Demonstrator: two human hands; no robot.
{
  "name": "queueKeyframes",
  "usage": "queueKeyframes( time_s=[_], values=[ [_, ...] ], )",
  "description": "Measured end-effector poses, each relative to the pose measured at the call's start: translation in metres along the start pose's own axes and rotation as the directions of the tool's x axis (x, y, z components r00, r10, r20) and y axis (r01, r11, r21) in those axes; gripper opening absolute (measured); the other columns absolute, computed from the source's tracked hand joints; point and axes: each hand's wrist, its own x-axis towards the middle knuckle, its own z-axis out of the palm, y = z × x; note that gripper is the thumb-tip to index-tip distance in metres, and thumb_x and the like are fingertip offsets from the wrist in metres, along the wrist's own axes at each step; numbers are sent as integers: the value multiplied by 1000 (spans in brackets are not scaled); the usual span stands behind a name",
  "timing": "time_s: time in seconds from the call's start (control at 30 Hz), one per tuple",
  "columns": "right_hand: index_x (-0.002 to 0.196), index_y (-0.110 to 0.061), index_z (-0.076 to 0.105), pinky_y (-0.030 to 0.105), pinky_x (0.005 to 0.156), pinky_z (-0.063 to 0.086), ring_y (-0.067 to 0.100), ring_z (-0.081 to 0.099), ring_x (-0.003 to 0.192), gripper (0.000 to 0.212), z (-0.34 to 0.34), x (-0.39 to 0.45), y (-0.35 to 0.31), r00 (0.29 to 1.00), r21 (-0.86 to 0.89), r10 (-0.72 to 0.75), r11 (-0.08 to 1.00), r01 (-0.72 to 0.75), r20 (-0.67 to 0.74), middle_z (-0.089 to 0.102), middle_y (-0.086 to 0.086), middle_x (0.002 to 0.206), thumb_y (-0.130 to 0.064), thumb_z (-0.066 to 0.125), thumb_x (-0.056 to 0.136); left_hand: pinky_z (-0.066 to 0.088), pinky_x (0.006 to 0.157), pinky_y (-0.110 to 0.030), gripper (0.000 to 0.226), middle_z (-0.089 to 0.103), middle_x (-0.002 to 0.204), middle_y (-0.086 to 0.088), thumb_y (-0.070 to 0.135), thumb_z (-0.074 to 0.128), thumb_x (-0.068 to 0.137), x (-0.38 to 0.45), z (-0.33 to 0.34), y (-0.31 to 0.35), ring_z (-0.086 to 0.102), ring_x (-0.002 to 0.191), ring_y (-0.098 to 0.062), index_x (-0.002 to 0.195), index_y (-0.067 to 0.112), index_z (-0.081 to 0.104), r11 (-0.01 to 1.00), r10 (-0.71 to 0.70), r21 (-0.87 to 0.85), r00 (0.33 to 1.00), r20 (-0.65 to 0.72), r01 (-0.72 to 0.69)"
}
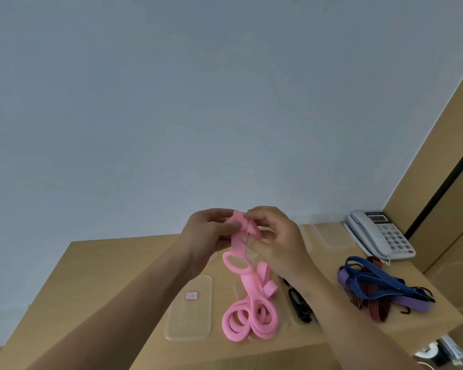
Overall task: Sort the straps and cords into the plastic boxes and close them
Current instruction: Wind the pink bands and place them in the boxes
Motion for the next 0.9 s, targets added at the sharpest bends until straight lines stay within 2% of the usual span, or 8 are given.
queueKeyframes(
  time_s=[0.1, 0.23, 0.33, 0.43, 0.5, 0.6, 0.77, 0.9],
  values=[
    [97, -31, 74, 24, 75, 57, 13, 71, 94, 20, -1, 3, -3, 990, 148, 131, 981, -122, -46, 74, -7, 100, -13, 76, 88, 58, 68, -29, 31, 75, 107, -20, -8, 71, 85, -1, 0, 0, 74, 91, -35, 115, 1, 68, 1000, 20, -22, 999, -44, -21],
    [106, -27, 74, 19, 68, 56, 13, 72, 90, 25, 0, 9, -3, 972, 207, 233, 953, -224, -22, 75, -7, 99, -10, 74, 88, 57, 62, -24, 38, 74, 105, -23, -19, 68, 81, -2, 0, -2, 74, 88, -37, 112, 1, 69, 998, 38, -46, 998, -45, -40],
    [102, -22, 76, 20, 69, 56, 15, 72, 87, 24, -2, 10, -5, 977, 190, 212, 959, -209, 7, 77, -2, 95, -5, 76, 85, 59, 66, -27, 40, 73, 107, -22, -23, 67, 78, -1, -1, -3, 74, 85, -33, 110, 1, 71, 998, 46, -41, 998, -44, -48],
    [96, -27, 77, 23, 71, 56, 17, 72, 87, 25, -5, 11, -6, 984, 172, 175, 969, -175, 14, 77, -2, 93, -5, 78, 82, 58, 68, -26, 44, 72, 105, -18, -24, 67, 77, 0, -3, -4, 73, 82, -27, 111, 4, 71, 998, 42, -42, 998, -55, -44],
    [93, -31, 76, 26, 76, 58, 17, 71, 90, 29, -6, 12, -6, 989, 149, 149, 978, -148, 6, 76, -4, 95, -5, 78, 82, 58, 70, -25, 46, 73, 105, -18, -21, 69, 78, 1, -4, -4, 74, 84, -27, 116, 5, 68, 997, 8, -79, 999, -52, -12],
    [91, -32, 75, 30, 82, 59, 14, 71, 92, 34, -5, 13, -6, 995, 119, 103, 988, -103, 7, 76, -5, 95, 1, 77, 81, 59, 74, -26, 36, 74, 108, -18, -13, 70, 82, 3, -6, -5, 75, 93, -26, 116, -1, 68, 995, -54, -87, 999, -2, 53],
    [90, -30, 75, 27, 80, 57, 14, 71, 91, 35, -4, 10, -5, 997, 160, 80, 984, -77, -14, 76, -2, 93, 4, 75, 80, 57, 94, -39, 29, 75, 113, -17, 3, 75, 86, 2, -7, -6, 72, 106, -32, 115, 6, 72, 994, -77, 84, 997, 28, 75],
    [89, -28, 75, 34, 84, 59, 18, 71, 93, 38, -6, 9, -4, 999, 112, 46, 993, -44, -18, 76, -1, 94, 8, 76, 79, 58, 94, -46, 35, 74, 113, -20, -6, 69, 84, 2, -9, -4, 72, 103, -35, 118, 5, 70, 995, -95, 30, 994, 51, 94]
  ],
)
